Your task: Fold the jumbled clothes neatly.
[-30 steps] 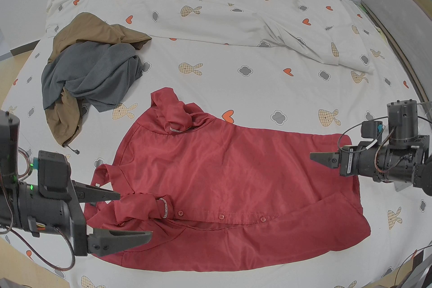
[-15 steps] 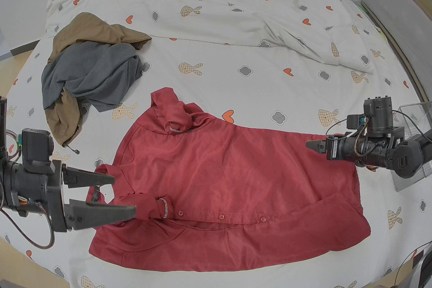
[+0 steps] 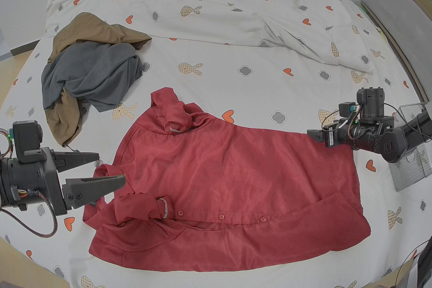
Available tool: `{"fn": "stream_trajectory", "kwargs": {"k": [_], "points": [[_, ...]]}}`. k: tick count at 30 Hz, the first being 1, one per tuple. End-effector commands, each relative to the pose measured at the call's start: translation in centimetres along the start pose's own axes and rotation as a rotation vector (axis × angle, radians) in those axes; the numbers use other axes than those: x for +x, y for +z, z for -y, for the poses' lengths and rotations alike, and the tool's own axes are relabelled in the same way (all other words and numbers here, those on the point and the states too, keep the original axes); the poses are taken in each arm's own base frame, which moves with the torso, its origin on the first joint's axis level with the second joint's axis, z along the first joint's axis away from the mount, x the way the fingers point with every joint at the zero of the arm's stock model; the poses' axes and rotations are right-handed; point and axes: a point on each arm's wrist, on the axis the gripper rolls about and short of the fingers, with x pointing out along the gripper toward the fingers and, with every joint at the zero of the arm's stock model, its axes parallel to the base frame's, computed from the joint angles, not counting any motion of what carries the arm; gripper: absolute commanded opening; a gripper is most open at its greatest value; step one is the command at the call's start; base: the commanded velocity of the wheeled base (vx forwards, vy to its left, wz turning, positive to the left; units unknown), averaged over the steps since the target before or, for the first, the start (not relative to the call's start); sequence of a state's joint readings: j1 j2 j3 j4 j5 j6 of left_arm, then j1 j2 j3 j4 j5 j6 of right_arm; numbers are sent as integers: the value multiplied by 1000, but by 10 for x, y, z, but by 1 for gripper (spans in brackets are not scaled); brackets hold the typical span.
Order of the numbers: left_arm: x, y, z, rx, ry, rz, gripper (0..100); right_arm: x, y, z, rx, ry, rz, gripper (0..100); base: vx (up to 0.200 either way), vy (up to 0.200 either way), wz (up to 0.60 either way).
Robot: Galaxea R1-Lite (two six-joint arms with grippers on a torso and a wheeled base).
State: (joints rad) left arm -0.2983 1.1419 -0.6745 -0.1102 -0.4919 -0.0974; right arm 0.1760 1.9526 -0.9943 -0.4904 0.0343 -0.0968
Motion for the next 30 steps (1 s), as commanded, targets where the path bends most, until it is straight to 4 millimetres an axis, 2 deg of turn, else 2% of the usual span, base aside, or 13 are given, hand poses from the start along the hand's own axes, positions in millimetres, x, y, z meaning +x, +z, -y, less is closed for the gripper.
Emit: {"fn": "stream_trajectory", "kwargs": {"k": [1,3,5,21,30], "points": [[-8,-4,1,6,3,27,100,14,1,5,-38,-13,3,100,0,0,0],[-12,-3,-1,5,26,46,100,26,-7,5,-56,-10,-27,100,0,0,0],[-13,-1,-1,6,34,53,100,27,-10,5,-55,-9,-35,100,0,0,0],[-14,-1,-4,4,49,60,100,26,-29,-2,-57,12,-104,100,0,0,0],[-14,-2,-4,5,49,59,100,31,-25,3,-51,-1,-87,100,0,0,0]]}}
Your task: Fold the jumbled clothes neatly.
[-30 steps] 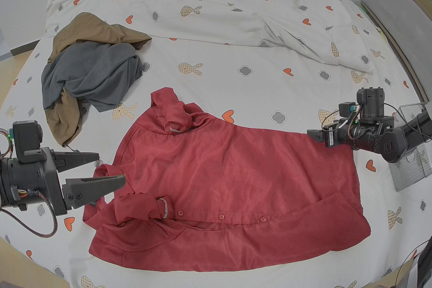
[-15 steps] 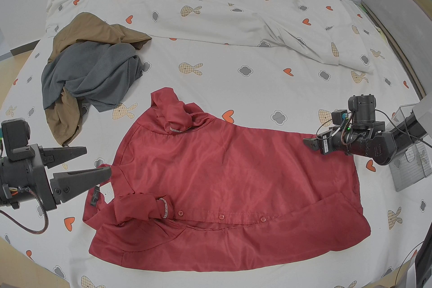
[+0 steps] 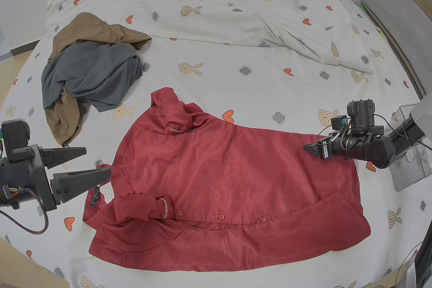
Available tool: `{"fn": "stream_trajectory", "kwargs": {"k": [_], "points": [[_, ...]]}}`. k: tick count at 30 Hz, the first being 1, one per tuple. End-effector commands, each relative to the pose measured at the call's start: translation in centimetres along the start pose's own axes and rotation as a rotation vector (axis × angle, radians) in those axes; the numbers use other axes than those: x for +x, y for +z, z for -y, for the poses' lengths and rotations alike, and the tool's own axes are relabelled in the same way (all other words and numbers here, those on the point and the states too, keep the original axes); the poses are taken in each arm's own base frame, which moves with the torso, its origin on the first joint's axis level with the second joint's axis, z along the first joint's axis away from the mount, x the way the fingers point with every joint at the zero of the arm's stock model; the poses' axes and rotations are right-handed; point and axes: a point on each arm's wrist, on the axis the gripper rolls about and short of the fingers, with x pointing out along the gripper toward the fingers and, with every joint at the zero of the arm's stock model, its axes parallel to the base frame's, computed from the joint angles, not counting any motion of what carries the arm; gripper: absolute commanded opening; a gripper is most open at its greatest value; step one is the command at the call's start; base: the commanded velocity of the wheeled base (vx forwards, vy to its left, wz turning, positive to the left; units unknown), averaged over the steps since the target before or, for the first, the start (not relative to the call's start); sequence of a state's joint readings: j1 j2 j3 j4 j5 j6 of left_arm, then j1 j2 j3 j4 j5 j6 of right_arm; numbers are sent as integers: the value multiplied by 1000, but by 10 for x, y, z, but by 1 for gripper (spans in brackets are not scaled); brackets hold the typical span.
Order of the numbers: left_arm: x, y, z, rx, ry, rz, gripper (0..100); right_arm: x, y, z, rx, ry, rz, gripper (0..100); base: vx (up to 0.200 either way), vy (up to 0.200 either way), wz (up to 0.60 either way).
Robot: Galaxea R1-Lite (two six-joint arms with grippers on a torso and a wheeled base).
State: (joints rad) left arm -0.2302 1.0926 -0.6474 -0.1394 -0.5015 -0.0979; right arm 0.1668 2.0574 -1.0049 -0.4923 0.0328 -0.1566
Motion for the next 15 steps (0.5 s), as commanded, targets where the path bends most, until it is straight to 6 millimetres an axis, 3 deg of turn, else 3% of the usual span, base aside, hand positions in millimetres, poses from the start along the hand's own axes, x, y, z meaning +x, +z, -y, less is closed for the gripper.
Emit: {"fn": "stream_trajectory", "kwargs": {"k": [1,4,5,15], "points": [[0,-1,0,0,0,-2,100,3,2,2,1,-4,7,100,0,0,0],[1,-1,0,-1,0,-4,100,3,2,1,0,-3,8,100,0,0,0],[1,-1,0,-2,2,-3,100,3,2,1,0,-3,8,0,0,0,0],[2,-1,-2,-6,6,-11,100,4,1,-1,0,2,4,0,0,0,0]]}}
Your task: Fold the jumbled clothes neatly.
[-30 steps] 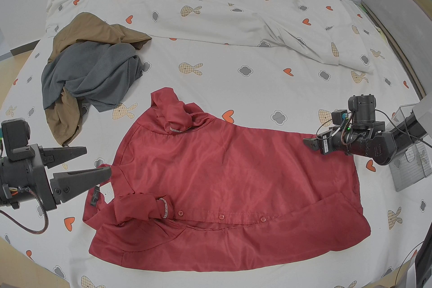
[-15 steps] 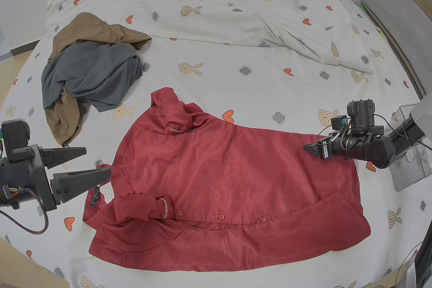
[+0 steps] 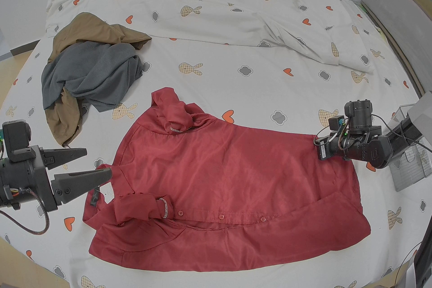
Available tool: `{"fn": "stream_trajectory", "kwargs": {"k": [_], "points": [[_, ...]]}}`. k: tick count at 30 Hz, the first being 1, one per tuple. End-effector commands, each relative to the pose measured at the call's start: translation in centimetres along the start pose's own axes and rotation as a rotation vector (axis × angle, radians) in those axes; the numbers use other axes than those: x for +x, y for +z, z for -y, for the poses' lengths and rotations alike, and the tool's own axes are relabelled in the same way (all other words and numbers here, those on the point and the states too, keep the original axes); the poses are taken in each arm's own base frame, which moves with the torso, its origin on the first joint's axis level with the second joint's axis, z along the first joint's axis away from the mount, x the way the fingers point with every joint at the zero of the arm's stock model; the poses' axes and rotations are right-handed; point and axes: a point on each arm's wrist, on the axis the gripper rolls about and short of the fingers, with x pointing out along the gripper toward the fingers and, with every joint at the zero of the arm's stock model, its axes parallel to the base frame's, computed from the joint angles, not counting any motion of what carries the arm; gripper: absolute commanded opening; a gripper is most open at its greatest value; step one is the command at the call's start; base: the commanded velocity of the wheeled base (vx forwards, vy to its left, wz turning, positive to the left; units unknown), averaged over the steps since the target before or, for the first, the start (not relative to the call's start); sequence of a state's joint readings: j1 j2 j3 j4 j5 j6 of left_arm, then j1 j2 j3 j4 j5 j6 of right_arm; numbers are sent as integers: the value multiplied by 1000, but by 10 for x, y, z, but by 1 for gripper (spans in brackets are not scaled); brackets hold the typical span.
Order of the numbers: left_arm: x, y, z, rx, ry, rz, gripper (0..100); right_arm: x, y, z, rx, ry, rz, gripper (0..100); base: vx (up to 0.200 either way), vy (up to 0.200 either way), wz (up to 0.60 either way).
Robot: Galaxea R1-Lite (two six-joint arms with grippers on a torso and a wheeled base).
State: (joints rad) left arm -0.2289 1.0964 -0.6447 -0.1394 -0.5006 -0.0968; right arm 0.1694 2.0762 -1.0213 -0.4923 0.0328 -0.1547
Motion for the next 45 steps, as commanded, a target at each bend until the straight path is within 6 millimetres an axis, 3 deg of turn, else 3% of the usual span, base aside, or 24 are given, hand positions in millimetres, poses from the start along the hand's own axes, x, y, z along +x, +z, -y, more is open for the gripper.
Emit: {"fn": "stream_trajectory", "kwargs": {"k": [1,6,11,15,20,22,25,31,37,45], "points": [[1,0,-2,-6,9,-5,100,-2,2,0,-1,-1,9,0,0,0,0],[6,-1,-6,-12,13,-23,100,-12,9,-2,-6,2,34,0,0,0,0],[29,-7,-21,74,25,-105,100,-33,25,-9,-19,11,95,0,0,0,0],[71,-2,-47,152,70,-197,100,-44,24,-24,-38,15,93,0,0,0,0],[112,18,-83,158,112,-205,100,-56,24,-38,-57,28,103,0,0,0,0],[116,20,-85,158,112,-203,100,-58,25,-40,-60,32,105,0,0,0,0],[148,33,-110,149,95,-192,100,-62,23,-49,-72,36,100,0,0,0,0],[186,39,-141,145,98,-187,100,-64,21,-51,-73,30,97,0,0,0,0],[212,43,-163,147,107,-177,100,-70,20,-51,-73,28,101,0,0,0,0],[226,41,-167,134,85,-197,100,-71,18,-53,-78,29,91,0,0,0,0]]}}
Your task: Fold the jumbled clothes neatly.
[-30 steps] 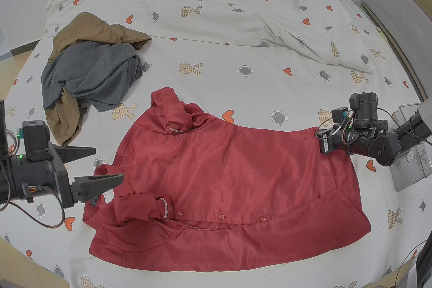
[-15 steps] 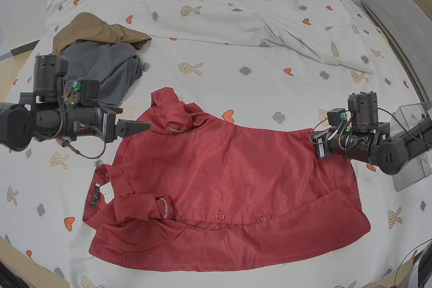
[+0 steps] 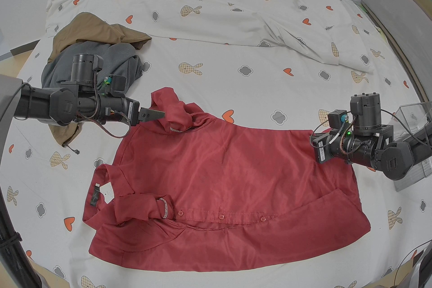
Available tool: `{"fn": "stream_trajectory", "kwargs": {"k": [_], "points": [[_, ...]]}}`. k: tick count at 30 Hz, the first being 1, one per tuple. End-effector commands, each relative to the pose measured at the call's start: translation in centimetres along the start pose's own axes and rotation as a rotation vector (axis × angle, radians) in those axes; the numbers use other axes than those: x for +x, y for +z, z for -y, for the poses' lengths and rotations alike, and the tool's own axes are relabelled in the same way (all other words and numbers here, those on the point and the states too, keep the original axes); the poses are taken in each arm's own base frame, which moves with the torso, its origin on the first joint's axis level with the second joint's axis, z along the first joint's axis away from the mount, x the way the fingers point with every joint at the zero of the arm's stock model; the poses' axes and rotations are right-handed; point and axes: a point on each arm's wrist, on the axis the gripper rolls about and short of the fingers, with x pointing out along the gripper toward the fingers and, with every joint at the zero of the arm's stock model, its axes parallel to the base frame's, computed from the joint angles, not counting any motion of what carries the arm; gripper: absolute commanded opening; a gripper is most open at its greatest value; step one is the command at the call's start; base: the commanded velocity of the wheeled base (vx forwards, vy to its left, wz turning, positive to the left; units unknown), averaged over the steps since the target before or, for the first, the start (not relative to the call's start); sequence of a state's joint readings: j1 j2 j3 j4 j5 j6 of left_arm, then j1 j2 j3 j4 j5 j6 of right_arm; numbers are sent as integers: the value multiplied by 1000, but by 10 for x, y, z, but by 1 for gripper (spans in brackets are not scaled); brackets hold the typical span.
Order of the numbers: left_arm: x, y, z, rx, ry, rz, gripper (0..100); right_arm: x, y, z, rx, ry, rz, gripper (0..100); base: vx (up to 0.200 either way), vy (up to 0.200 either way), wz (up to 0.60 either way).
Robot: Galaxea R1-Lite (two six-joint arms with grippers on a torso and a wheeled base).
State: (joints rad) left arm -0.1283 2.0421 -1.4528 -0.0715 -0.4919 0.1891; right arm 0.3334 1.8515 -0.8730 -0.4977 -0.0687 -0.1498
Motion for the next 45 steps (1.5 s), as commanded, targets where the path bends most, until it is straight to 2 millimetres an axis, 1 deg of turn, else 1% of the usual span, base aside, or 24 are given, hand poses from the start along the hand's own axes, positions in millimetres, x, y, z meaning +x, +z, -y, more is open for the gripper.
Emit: {"fn": "stream_trajectory", "kwargs": {"k": [1,8,9,15,20,24,32,41,45], "points": [[21,-11,-4,-14,-23,-32,100,-1,0,-1,-1,-6,0,0,0,0,0],[28,-8,-7,-31,-31,-19,100,-1,-1,-1,-1,-9,-4,0,0,0,0],[29,-5,-8,-49,-28,-7,100,-1,-1,-1,-1,-12,-4,0,0,0,0],[24,2,-5,-121,-111,23,100,-1,-2,-1,0,-14,-7,0,0,0,0],[25,3,-5,-140,-116,32,100,-1,-2,-1,0,-14,-9,0,0,0,0],[34,-1,-6,-142,-120,45,100,-1,-2,-2,0,-13,-7,0,0,0,0],[42,-6,-8,-144,-125,39,100,-2,-3,-1,-1,-25,-12,0,0,0,0],[47,0,-11,-129,-123,68,100,-3,-6,-5,20,-18,-21,0,0,0,0],[61,-3,-17,-130,-121,68,100,-4,-6,-6,22,-14,-20,0,0,0,0]]}}
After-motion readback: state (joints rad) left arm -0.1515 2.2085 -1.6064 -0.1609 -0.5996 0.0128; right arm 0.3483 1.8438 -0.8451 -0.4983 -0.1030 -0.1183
